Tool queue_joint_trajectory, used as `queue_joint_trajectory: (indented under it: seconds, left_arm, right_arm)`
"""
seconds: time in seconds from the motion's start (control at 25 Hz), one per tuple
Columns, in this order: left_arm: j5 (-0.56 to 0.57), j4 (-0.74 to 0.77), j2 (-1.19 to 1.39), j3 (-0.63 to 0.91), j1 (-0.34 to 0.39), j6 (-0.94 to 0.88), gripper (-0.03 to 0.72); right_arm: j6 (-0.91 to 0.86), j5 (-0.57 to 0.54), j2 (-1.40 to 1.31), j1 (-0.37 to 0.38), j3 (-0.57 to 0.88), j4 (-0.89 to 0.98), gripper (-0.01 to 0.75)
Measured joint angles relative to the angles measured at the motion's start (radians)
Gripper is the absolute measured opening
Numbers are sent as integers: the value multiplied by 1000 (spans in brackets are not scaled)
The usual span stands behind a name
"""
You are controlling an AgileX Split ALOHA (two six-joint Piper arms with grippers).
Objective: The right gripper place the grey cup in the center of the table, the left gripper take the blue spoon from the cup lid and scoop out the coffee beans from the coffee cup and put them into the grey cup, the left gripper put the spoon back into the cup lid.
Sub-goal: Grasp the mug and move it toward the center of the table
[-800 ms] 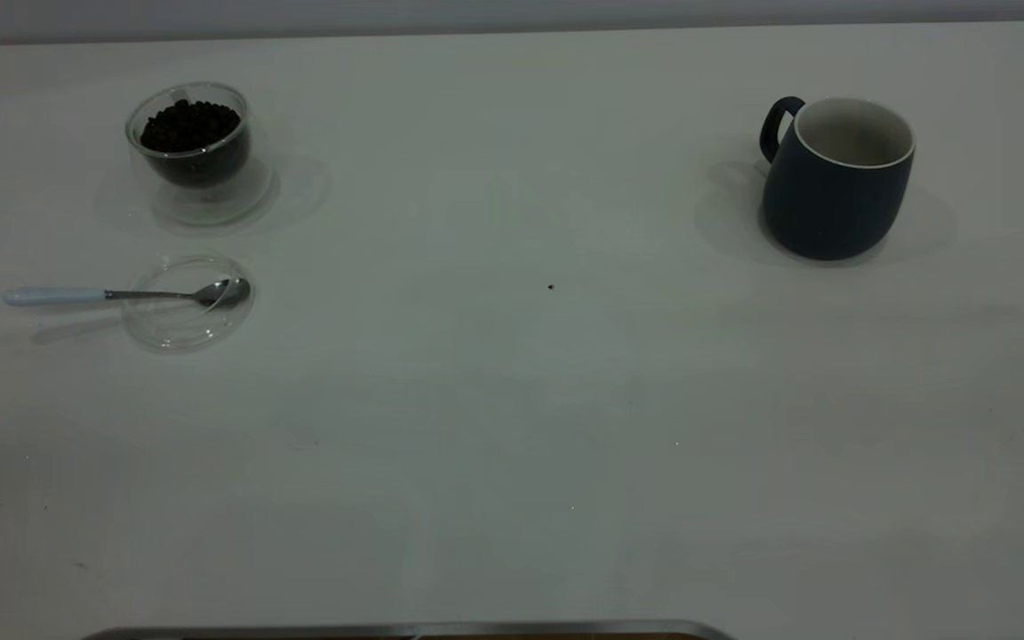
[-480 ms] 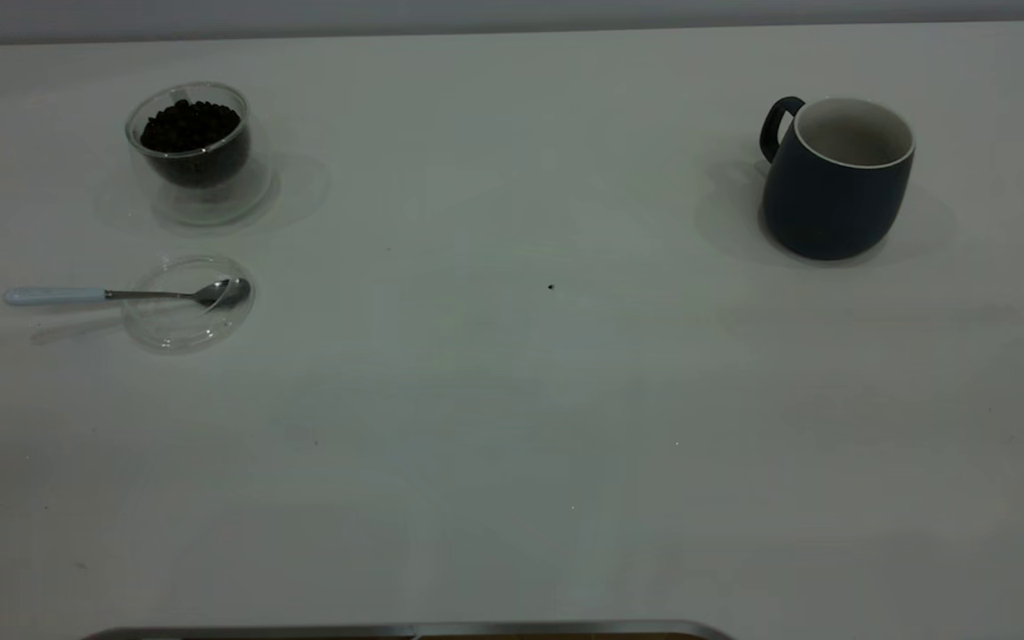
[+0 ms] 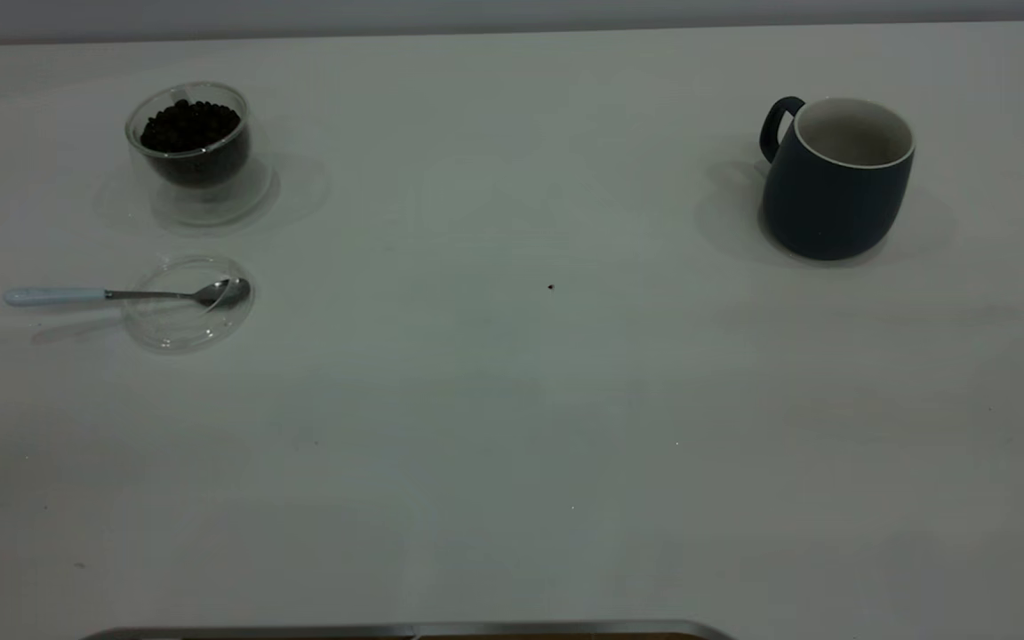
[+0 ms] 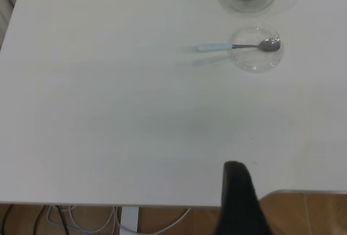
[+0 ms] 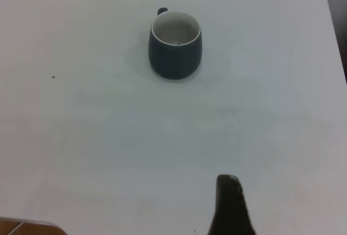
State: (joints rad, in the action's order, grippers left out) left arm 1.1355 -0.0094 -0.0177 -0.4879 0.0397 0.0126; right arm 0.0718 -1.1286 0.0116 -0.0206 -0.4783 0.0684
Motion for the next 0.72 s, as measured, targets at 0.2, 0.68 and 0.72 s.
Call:
queue_joint_trajectory:
  seconds: [0.2, 0.68, 0.72]
  left_arm:
    - [0, 0, 0, 0, 0, 0, 555]
    - [0, 0, 0, 0, 0, 0, 555]
    - [0, 0, 0, 0, 0, 0, 555]
  right_arm:
    - [0, 0, 0, 0, 0, 0, 565]
    - [0, 0, 0, 0, 0, 0, 565]
    - [0, 0, 0, 0, 0, 0, 565]
